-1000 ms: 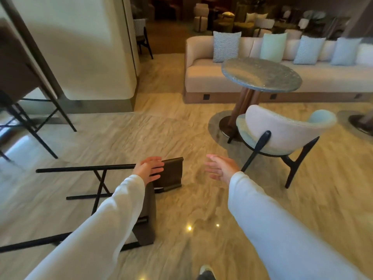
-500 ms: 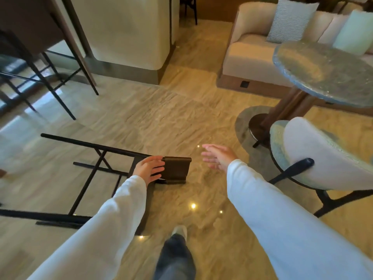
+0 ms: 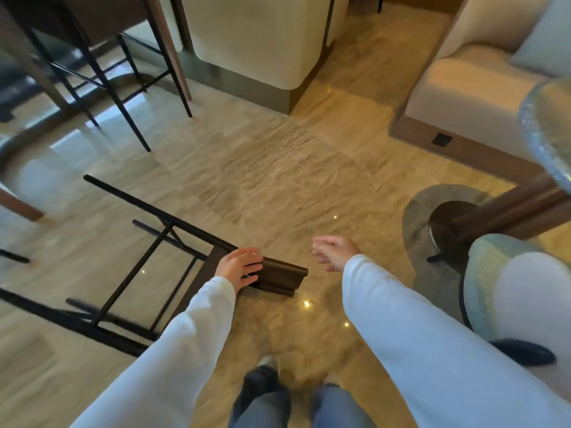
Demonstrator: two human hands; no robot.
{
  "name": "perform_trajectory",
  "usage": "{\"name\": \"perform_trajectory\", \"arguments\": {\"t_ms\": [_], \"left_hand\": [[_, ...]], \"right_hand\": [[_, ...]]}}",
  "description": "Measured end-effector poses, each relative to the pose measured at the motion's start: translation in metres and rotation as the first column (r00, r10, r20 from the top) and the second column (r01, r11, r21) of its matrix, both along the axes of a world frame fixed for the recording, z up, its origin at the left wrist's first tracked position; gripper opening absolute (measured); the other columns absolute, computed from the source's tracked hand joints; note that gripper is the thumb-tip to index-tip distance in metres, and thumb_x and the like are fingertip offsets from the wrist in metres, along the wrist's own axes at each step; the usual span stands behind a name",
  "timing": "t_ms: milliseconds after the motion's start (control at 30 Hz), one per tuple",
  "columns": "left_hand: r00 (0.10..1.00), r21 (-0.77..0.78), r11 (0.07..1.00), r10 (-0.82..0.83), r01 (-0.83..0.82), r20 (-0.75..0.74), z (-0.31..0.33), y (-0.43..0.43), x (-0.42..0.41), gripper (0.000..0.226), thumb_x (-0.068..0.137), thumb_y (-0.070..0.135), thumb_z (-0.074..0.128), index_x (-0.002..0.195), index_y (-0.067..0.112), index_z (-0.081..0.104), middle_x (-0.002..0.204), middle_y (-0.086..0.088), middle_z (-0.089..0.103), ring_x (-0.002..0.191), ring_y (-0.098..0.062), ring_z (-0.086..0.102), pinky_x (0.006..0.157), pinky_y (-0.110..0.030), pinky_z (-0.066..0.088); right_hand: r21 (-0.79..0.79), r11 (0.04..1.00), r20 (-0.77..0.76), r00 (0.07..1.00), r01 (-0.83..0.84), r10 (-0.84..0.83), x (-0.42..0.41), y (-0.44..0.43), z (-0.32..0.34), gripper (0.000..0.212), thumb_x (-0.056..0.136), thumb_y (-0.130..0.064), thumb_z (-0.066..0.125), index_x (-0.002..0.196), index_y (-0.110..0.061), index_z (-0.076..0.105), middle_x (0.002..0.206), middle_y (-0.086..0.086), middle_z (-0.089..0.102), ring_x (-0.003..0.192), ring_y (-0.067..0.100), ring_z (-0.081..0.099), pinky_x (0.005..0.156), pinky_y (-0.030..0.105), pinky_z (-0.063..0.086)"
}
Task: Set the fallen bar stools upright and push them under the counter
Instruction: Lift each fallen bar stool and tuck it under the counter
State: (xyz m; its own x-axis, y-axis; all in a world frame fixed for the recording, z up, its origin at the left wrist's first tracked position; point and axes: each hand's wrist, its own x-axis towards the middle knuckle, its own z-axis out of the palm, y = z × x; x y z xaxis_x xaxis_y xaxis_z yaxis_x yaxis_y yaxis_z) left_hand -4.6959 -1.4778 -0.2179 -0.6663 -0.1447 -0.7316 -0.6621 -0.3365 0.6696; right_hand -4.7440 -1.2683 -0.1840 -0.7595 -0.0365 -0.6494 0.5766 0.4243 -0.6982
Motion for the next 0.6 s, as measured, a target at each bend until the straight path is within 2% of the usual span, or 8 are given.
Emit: {"name": "perform_trajectory", "arguments": {"t_ms": [200, 400, 500, 600], "left_hand": [[0.965, 0.013, 0.966, 0.259, -0.26, 0.027, -0.03, 0.023, -0.015, 0.021, 0.093, 0.008, 0.05, 0.109, 0.01, 0.063, 0.106, -0.011, 0.067, 0.105, -0.026, 0.062, 0.086, -0.037, 0.05], [0.875, 0.016, 0.877, 0.478, -0.481, 0.081, -0.069, 0.066, -0.007, 0.019, 0.094, 0.014, 0.051, 0.11, 0.01, 0.06, 0.11, -0.01, 0.065, 0.108, -0.026, 0.06, 0.09, -0.039, 0.05], [0.831, 0.007, 0.837, 0.542, -0.547, 0.125, -0.099, 0.09, 0.003, 0.027, 0.093, 0.028, 0.054, 0.112, 0.011, 0.061, 0.109, -0.008, 0.067, 0.103, -0.023, 0.063, 0.09, -0.039, 0.051], [0.806, -0.02, 0.813, 0.581, -0.583, 0.111, -0.134, 0.106, 0.011, 0.027, 0.093, 0.027, 0.055, 0.112, 0.008, 0.06, 0.105, -0.01, 0.066, 0.098, -0.024, 0.063, 0.083, -0.035, 0.053]], "right_hand": [[0.063, 0.974, 0.081, 0.974, -0.217, 0.212, -0.054, 0.021, -0.041, 0.034, 0.09, -0.024, 0.055, 0.123, -0.019, 0.056, 0.104, 0.003, 0.067, 0.096, 0.018, 0.065, 0.082, 0.033, 0.051], [0.098, 0.891, 0.16, 0.891, -0.443, 0.425, -0.086, 0.045, -0.096, 0.035, 0.091, -0.021, 0.053, 0.126, -0.016, 0.054, 0.096, 0.003, 0.065, 0.088, 0.017, 0.063, 0.074, 0.029, 0.05], [0.109, 0.864, 0.24, 0.857, -0.491, 0.456, -0.087, 0.049, -0.132, 0.04, 0.089, -0.017, 0.051, 0.129, -0.016, 0.049, 0.093, 0.004, 0.064, 0.086, 0.018, 0.062, 0.064, 0.025, 0.048], [0.114, 0.878, 0.294, 0.86, -0.465, 0.417, -0.086, 0.046, -0.173, 0.045, 0.087, -0.011, 0.05, 0.131, -0.016, 0.046, 0.092, 0.008, 0.061, 0.08, 0.019, 0.058, 0.058, 0.025, 0.044]]}}
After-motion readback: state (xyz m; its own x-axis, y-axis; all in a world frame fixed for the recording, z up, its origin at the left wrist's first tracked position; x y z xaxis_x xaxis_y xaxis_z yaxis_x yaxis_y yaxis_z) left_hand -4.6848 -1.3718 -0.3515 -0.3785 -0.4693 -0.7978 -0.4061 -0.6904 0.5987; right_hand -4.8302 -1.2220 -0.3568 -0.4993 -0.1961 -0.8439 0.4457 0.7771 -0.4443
